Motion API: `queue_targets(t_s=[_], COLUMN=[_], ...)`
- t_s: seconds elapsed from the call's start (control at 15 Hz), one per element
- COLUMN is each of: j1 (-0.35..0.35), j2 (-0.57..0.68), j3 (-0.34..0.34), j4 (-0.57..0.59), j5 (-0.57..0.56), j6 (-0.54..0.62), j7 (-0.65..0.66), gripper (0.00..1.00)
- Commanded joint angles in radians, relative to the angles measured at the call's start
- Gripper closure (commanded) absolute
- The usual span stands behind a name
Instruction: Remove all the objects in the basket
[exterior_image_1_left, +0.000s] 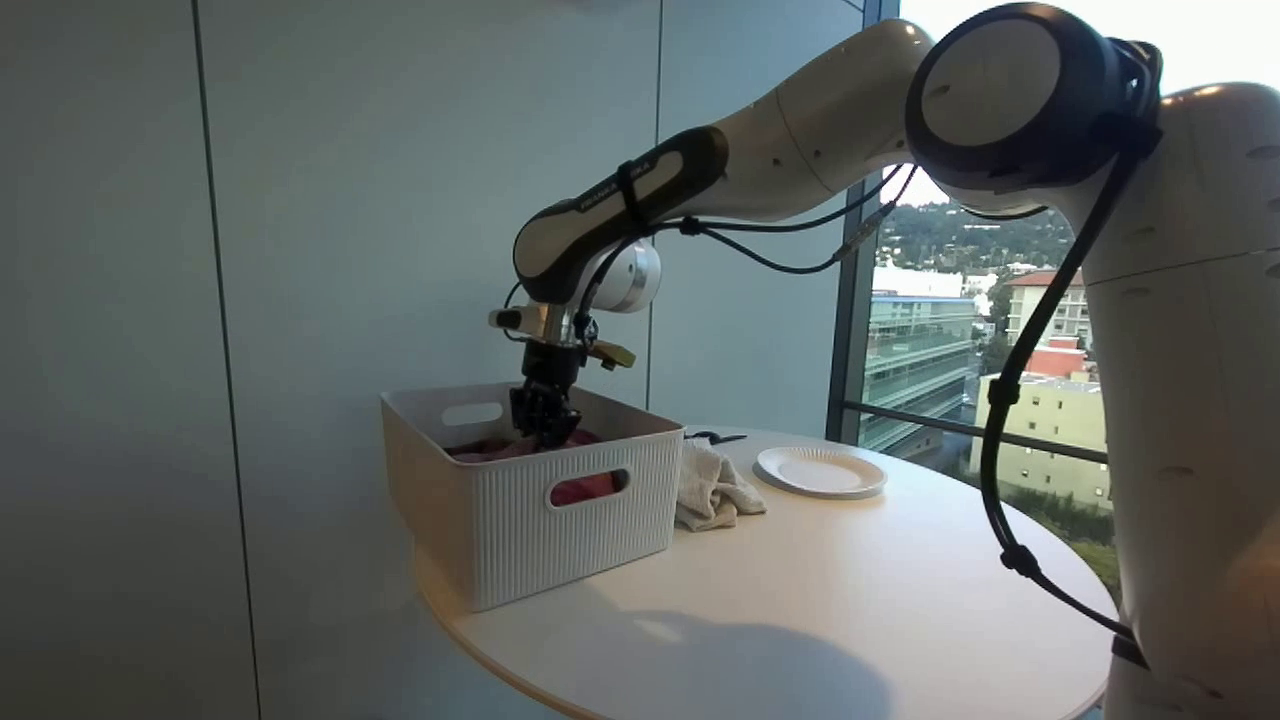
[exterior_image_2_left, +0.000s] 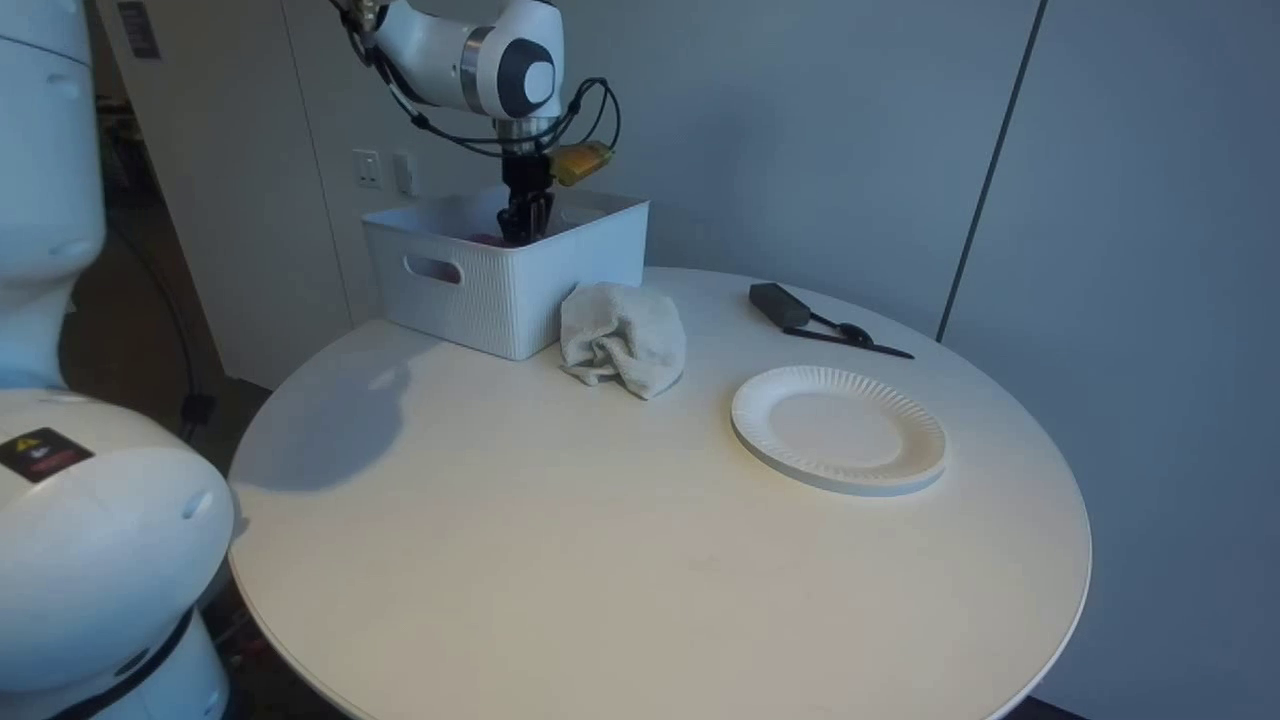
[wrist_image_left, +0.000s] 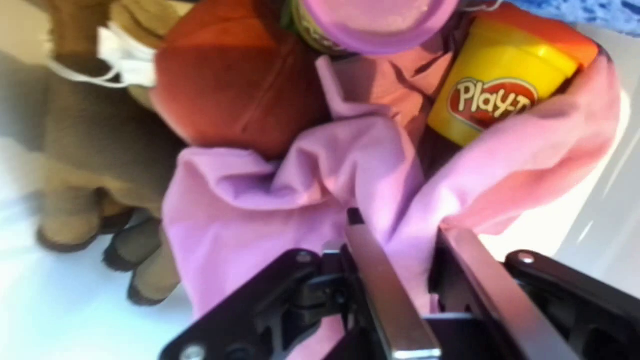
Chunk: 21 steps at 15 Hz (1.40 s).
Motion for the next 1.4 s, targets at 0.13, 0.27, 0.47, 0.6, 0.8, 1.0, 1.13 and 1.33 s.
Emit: queue_targets(t_s=[0.13,0.27,0.47,0.6,0.8,1.0,1.13,1.33], j1=[-0.010,-0.008,-0.013,-0.028,-0.070,-0.130,-0.157,-0.160], j2=[-0.257,-0.347,-0.487,-0.582,-0.689,-0.740,-0.735,-0.688], j3=[-0.008,-0.027,-0.064,-0.097,-0.144,-0.178,-0.190,-0.192], j4=[-0.068,-0.085,-0.116,-0.148,-0.214,-0.332,-0.417,-0.522], j5=[-0.003,-0.017,-0.063,-0.110,-0.197,-0.296,-0.339,-0.348], j6=[0.107,0.134,0.157,0.153,0.146,0.165,0.153,0.127], j7=[0.005,0.029,0.078,0.128,0.230,0.355,0.456,0.619], gripper=[1.00,0.96,0.97,0.97,0.97,0.97,0.97,0.96])
